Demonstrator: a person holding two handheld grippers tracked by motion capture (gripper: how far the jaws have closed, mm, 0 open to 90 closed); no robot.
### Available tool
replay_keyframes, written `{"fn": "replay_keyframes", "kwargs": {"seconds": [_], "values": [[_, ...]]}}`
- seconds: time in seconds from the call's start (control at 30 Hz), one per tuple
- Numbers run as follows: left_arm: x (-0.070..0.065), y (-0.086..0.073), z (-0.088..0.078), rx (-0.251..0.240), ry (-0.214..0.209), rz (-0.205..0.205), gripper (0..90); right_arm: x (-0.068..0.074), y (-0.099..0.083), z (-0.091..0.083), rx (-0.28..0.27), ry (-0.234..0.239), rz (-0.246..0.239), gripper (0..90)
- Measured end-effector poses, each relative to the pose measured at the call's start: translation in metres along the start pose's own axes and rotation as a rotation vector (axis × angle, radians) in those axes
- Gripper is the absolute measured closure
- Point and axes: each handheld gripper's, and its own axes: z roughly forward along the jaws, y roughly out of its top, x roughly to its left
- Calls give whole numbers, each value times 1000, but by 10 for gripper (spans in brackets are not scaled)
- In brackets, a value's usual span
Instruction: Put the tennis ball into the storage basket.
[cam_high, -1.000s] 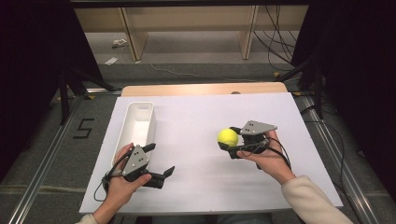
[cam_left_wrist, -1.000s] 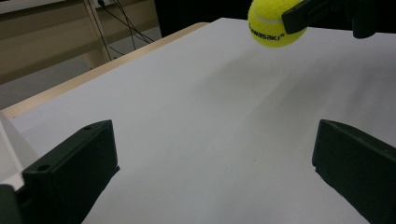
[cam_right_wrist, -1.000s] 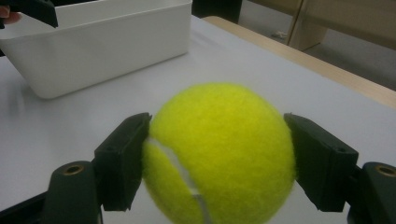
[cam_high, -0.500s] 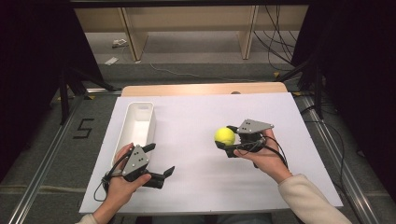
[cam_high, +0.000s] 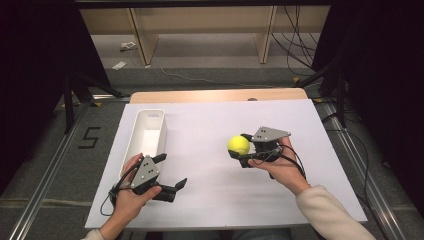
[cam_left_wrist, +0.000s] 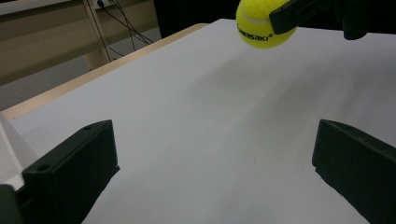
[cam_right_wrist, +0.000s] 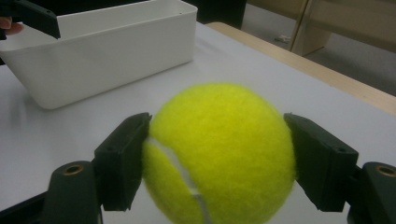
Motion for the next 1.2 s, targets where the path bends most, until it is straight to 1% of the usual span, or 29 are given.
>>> {"fn": "replay_keyframes", "kwargs": {"seconds": [0.17, 0.73, 1.2], "values": [[0, 0, 0, -1, -1, 0, 0, 0, 2, 1, 2, 2, -1, 266], [0, 0, 0, -2, -2, -1, 0, 1, 8, 5, -14, 7, -5, 266], [0, 0, -1, -5, -2, -2, 0, 3, 14, 14, -21, 19, -8, 266]]}}
